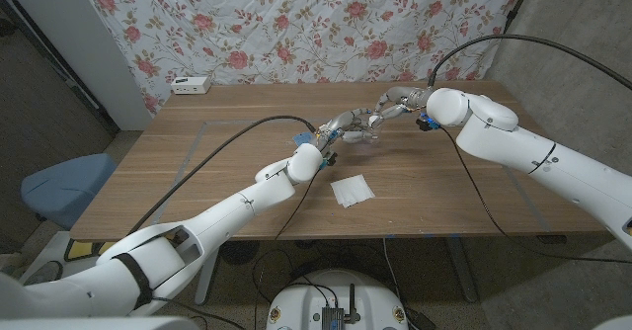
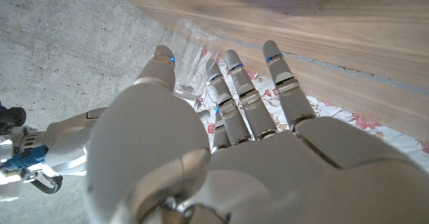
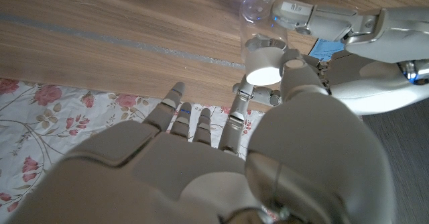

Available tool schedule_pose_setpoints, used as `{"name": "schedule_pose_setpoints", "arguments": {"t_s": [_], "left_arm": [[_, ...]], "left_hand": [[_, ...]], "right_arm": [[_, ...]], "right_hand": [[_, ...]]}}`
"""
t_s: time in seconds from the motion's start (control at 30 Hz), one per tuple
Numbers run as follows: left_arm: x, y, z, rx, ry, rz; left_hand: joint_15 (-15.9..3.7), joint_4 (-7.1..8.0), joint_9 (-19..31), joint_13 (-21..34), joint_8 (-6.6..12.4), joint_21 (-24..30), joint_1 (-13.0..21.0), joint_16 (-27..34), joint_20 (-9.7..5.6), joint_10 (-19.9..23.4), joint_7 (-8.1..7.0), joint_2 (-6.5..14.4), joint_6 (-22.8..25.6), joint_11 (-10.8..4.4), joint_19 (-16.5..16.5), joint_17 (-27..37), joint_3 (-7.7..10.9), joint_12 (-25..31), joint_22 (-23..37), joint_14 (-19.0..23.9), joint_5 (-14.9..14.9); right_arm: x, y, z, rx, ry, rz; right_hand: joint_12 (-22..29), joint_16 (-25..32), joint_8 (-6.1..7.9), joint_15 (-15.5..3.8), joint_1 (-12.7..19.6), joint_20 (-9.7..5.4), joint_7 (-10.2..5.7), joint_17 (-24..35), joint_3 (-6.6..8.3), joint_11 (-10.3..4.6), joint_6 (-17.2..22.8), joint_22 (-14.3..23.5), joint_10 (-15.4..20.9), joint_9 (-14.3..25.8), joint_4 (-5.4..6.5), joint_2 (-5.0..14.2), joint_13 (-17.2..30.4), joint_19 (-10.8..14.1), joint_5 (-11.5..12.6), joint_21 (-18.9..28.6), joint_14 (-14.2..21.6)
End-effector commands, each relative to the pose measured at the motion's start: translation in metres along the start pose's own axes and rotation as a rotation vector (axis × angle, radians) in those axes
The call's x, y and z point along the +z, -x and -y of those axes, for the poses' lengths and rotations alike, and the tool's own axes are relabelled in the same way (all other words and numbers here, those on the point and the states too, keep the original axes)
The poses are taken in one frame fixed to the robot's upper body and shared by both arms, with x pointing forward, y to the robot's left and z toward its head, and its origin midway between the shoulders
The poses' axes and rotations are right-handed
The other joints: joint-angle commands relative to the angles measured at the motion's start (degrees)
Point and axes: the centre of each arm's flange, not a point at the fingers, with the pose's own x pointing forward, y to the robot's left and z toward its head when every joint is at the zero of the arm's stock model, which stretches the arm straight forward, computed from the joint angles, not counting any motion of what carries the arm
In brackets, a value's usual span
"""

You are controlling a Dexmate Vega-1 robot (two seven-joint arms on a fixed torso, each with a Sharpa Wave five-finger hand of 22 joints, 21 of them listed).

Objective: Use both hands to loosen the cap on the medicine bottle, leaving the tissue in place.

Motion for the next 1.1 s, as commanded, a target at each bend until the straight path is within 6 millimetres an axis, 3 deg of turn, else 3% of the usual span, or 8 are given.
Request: {"name": "schedule_pose_setpoints", "arguments": {"t_s": [0.03,0.67,1.1], "left_arm": [[0.0006,-0.0021,0.0008,-0.003,0.002,-0.002],[0.0015,-0.0019,0.0041,-0.006,0.006,-0.004],[0.0003,-0.0006,0.0030,-0.003,0.006,-0.007]], "left_hand": [[-4.09,-0.02,0.0,0.2,-0.11,-0.1,-0.1,0.0,-0.02,0.9,-0.33,0.7,0.1,-0.67,-0.4,0.1,0.40,0.2,0.2,0.6,0.3],[-4.19,-0.06,0.0,0.2,-0.11,-0.1,-0.3,0.1,-0.07,1.0,-0.47,0.7,0.2,-0.66,-0.5,0.1,0.62,0.2,0.2,0.8,0.2],[-4.18,-0.07,0.1,0.2,-0.10,0.0,-0.5,0.0,-0.08,1.3,-0.51,0.7,0.2,-0.77,-0.5,0.1,0.82,0.3,0.2,0.9,0.2]], "right_arm": [[-0.0030,-0.0009,0.0011,-0.003,-0.002,-0.001],[-0.0086,0.0033,0.0059,0.007,-0.039,0.015],[-0.0099,0.0021,0.0071,0.017,-0.073,0.044]], "right_hand": [[0.3,0.3,0.52,-0.11,1.0,0.10,-0.12,0.1,0.49,0.01,0.5,0.1,0.5,0.3,-0.22,0.35,0.1,0.8,0.3,0.0,0.5],[-0.1,0.2,0.47,-0.75,4.1,0.34,-0.90,0.1,2.12,-0.85,0.0,0.1,0.4,-0.1,-0.58,2.87,0.1,1.3,0.6,-0.1,0.6],[-0.1,0.0,0.72,-1.03,6.2,0.22,-2.14,0.0,3.08,-3.05,1.1,0.1,0.8,-0.8,-0.72,4.54,0.1,1.4,0.9,-0.2,0.7]]}}
